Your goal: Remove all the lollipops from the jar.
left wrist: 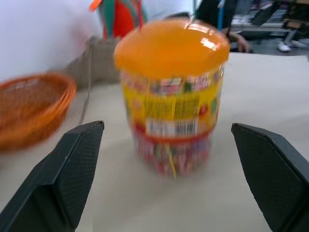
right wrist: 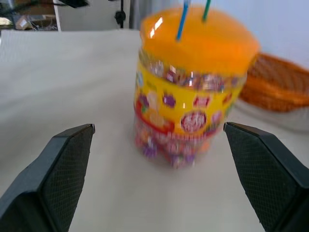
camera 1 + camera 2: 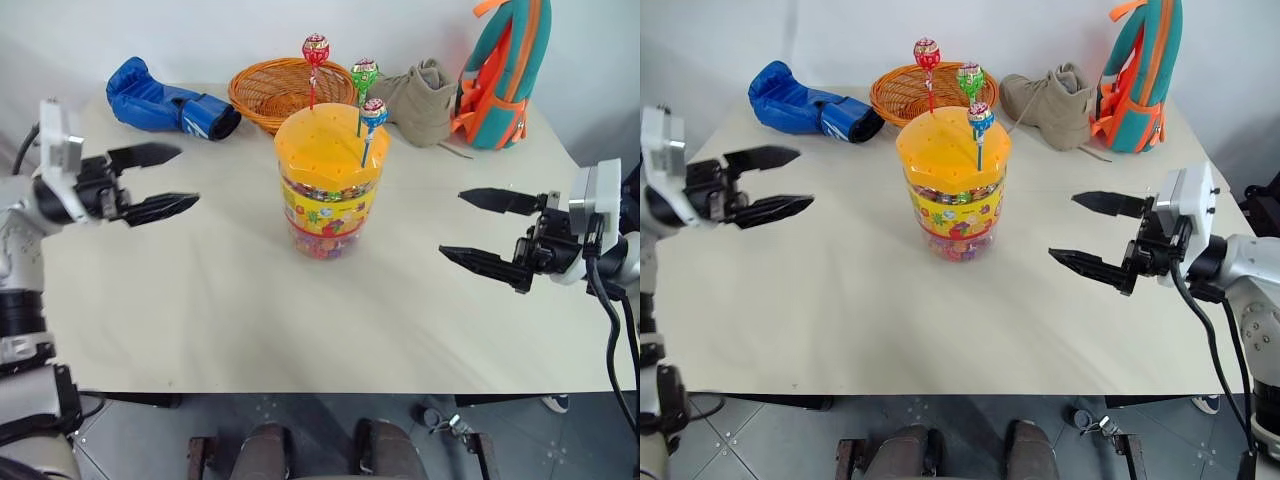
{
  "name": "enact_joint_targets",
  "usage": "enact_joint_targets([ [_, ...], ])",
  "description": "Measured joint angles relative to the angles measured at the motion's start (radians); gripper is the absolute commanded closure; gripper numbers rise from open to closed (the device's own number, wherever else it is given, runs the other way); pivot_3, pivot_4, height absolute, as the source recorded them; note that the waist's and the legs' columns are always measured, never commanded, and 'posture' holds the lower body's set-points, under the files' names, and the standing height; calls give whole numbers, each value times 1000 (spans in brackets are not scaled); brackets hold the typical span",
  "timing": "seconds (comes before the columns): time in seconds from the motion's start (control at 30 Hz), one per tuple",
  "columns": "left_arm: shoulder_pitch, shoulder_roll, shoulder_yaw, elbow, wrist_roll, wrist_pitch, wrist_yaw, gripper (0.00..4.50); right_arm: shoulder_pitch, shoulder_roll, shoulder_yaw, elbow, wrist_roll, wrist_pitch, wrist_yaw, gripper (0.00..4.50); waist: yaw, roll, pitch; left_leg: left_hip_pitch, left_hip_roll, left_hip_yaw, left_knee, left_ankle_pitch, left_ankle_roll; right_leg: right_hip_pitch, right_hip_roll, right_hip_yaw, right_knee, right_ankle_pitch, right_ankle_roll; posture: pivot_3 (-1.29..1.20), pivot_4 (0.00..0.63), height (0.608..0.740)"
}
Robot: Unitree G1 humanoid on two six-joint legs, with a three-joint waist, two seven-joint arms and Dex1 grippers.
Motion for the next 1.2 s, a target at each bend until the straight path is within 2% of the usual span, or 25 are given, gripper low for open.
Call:
enact_joint_targets([
  [0.13, -167, -117, -74, 106, 44, -40, 29, 0, -87, 46, 14, -1, 22, 17, -58, 15, 8, -1, 1, -1, 0, 0, 1, 0, 0, 0, 0, 0, 0, 0, 1, 0, 150, 740],
  [0.27, -273, -164, -117, 235, 98, -86, 39, 0, -124, 46, 16, -4, 34, 42, -87, 15, 7, -1, 1, -1, 0, 0, 0, 0, 0, -1, 0, -1, -1, 0, 0, 0, 150, 740],
  [0.43, -455, -296, -168, 455, 172, -143, 59, 0, -178, 46, 18, -70, 102, 129, -171, 15, 12, -3, 2, -4, 0, 0, 1, 0, 0, -2, 0, -2, -1, 0, 1, 0, 150, 740],
  [0.6, -584, -364, -171, 641, 213, -245, 70, 0, -166, 47, 10, -125, 148, 160, -227, 15, 10, -3, 2, -4, 0, 0, 0, 0, 0, -2, 0, -2, -2, 0, 1, 0, 150, 740],
  [0.8, -672, -397, -172, 781, 273, -262, 155, 0, -120, 47, -15, -157, 164, 162, -276, 15, 8, -4, 2, -4, 0, 0, 0, 0, 0, -3, 0, -2, -2, 0, 1, 0, 150, 740],
  [0.9, -696, -410, -168, 816, 287, -230, 209, 584, -92, 47, -31, -175, 172, 163, -289, 0, 9, -5, 3, -4, 0, 0, 0, 0, 1, -3, 0, -2, -2, 0, 1, 0, 150, 740],
  [1.2, -716, -416, -141, 826, 298, -205, 215, 3440, -75, 43, -46, -188, 176, 162, -318, 0, 9, -5, 3, -4, 0, 0, 0, 0, 1, -3, 0, -2, -2, 0, 1, 0, 150, 740],
])
